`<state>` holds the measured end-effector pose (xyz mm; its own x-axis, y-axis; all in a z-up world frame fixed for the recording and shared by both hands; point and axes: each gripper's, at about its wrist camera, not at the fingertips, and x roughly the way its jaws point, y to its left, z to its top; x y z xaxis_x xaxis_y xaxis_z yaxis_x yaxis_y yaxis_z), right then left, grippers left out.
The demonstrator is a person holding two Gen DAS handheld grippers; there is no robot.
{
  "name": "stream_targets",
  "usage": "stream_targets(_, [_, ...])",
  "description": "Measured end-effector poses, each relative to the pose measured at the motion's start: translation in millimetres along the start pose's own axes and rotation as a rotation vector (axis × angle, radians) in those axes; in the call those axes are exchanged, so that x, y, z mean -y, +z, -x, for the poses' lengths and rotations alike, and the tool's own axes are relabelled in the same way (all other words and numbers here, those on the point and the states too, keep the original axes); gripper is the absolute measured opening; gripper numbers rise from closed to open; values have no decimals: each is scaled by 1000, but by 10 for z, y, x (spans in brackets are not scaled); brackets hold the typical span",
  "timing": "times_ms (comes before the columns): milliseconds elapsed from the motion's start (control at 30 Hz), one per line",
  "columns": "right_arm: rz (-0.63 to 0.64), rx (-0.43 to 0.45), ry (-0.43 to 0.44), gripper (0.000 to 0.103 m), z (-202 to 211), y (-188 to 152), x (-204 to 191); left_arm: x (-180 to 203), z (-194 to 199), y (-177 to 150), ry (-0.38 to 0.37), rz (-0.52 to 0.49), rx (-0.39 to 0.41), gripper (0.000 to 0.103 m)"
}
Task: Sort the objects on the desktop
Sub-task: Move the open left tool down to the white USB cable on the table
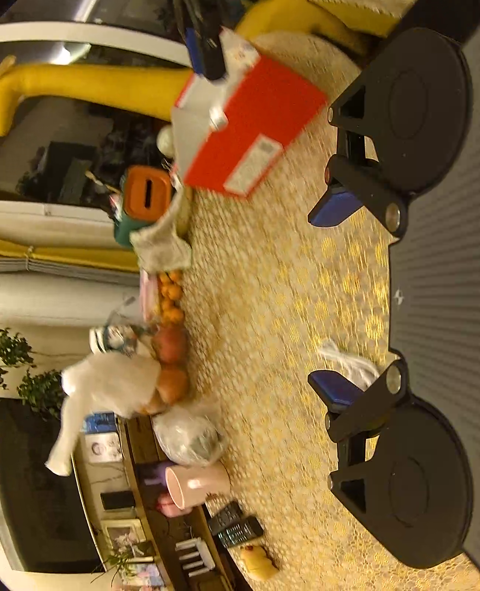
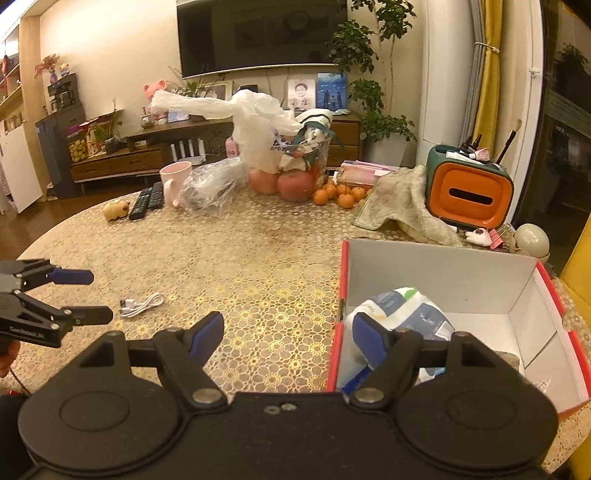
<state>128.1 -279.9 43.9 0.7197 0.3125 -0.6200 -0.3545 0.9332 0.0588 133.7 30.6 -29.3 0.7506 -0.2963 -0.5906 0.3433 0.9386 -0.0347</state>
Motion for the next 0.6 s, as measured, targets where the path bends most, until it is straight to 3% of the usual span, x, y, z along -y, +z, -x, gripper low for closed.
stream_targets(233, [-65,-31,-60,77,-115,-118,283,-290,-492,-138,46,22,-49,85])
stream_targets(467, [-109,-57,-95,77,-168,-228,544,-287,-755,-163,60,0,-67,85])
stream_targets(533, [-108,-58,-97,77,-166,-246,576,-273,-799,-173,61,-5,-71,81])
stream_targets(600, [-108,-60,-102,77,-177,-256,614,-256,-842,-185,63,-9,-82,67])
